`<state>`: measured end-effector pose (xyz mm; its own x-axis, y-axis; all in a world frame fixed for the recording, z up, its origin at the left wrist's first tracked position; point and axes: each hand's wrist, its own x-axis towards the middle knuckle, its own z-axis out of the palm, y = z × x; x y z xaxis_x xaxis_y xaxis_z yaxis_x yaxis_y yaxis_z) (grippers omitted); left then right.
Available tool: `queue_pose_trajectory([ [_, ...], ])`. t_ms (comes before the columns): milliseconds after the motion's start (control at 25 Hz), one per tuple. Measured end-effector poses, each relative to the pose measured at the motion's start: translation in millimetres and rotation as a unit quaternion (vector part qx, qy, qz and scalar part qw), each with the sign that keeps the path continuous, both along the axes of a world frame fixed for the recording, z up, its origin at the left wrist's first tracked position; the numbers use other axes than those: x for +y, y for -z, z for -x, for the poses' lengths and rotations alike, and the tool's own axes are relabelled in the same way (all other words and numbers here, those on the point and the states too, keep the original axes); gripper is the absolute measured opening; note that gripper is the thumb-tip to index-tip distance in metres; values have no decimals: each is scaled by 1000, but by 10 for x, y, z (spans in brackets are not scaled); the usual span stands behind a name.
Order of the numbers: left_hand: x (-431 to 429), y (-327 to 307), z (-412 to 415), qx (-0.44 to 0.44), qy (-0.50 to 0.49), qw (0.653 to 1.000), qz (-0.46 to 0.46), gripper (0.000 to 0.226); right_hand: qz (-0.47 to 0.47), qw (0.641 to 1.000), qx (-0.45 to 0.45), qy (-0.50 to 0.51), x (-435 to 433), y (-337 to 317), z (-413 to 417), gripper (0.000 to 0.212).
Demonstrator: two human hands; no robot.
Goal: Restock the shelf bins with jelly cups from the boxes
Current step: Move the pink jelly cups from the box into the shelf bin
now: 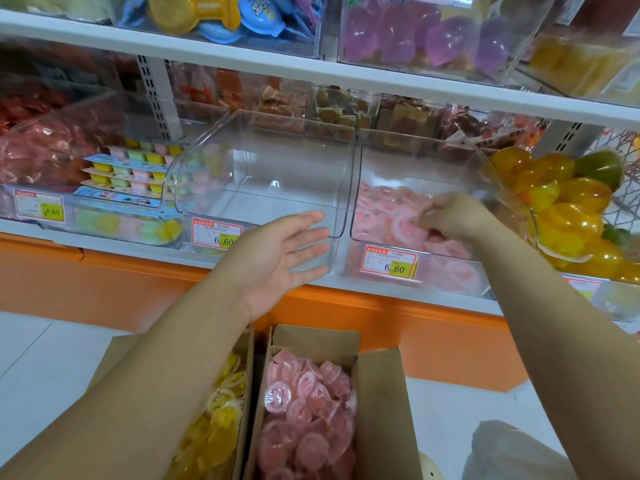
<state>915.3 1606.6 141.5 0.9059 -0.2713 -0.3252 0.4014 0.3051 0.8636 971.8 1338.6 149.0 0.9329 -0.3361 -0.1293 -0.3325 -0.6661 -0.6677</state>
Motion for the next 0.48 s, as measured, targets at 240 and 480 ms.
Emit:
queue_pose_trajectory([
  [240, 69, 98, 1, 7, 19, 999, -27, 24, 0, 995, 97, -34, -78, 211, -74, 12],
  [480, 152, 198, 68, 24, 44, 997, -66, 22, 52, 987, 114, -96, -24, 146, 36, 11],
])
